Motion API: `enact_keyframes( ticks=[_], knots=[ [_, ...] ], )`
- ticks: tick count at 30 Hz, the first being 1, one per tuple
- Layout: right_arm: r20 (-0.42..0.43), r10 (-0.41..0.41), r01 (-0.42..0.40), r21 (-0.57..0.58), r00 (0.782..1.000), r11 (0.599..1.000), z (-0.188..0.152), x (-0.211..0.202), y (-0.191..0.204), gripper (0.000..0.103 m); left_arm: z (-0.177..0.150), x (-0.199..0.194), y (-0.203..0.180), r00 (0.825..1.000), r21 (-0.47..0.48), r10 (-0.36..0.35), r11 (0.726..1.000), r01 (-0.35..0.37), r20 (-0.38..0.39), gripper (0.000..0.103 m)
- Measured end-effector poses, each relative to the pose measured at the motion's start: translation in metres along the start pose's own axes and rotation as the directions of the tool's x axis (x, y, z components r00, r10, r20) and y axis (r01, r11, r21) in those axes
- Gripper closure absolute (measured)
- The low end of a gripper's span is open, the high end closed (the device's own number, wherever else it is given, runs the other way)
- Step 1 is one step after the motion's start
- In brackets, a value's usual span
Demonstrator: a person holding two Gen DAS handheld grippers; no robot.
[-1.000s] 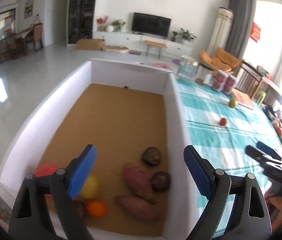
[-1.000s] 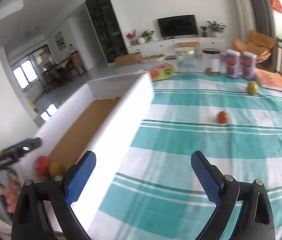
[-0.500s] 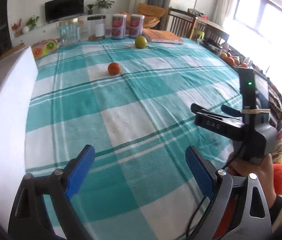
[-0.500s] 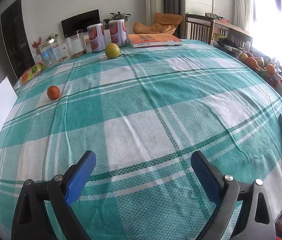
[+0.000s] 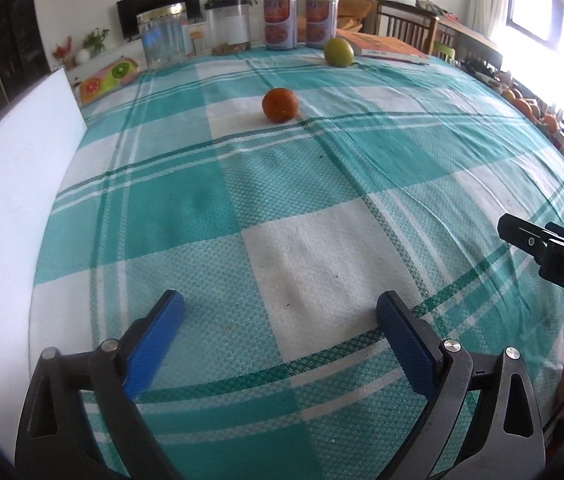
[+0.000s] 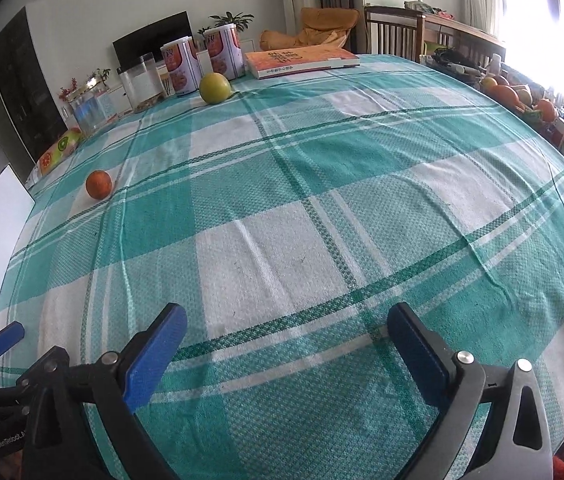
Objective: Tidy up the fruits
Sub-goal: 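Move the left tool to the last tangerine and grasp it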
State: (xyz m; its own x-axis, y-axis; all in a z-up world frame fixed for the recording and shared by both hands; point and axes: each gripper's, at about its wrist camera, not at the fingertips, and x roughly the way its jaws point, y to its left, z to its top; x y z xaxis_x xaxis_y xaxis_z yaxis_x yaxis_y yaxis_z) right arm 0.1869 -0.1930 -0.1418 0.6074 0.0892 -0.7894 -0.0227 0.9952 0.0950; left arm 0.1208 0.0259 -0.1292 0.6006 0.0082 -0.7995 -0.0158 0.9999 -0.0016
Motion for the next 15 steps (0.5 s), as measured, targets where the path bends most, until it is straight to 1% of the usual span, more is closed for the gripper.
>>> enact_keyframes(
  ticks=[4, 12, 15],
  knots=[
    [-0.007, 0.001, -0.001, -0.006, 1.0, 1.0, 0.0, 0.0009, 0.0011, 0.0, 0.0003, 0.0003, 0.0, 1.0, 0.0, 0.0, 1.0, 0.0, 0.0, 0.005],
    [-0.01, -0.003, 0.003, -0.01, 1.0, 1.0, -0.0006, 0.0011, 0.0022, 0.0, 0.0003, -0.0003, 0.0006, 1.0, -0.001, -0.003, 1.0, 0.003, -0.001, 0.004],
    [-0.009, -0.001, 0.001, -0.007, 1.0, 1.0, -0.0006, 0.001, 0.0022, 0.0, 0.0061, 0.002, 0.0036, 1.0, -0.017, -0.014, 1.0, 0.013, -0.021, 0.004]
  ],
)
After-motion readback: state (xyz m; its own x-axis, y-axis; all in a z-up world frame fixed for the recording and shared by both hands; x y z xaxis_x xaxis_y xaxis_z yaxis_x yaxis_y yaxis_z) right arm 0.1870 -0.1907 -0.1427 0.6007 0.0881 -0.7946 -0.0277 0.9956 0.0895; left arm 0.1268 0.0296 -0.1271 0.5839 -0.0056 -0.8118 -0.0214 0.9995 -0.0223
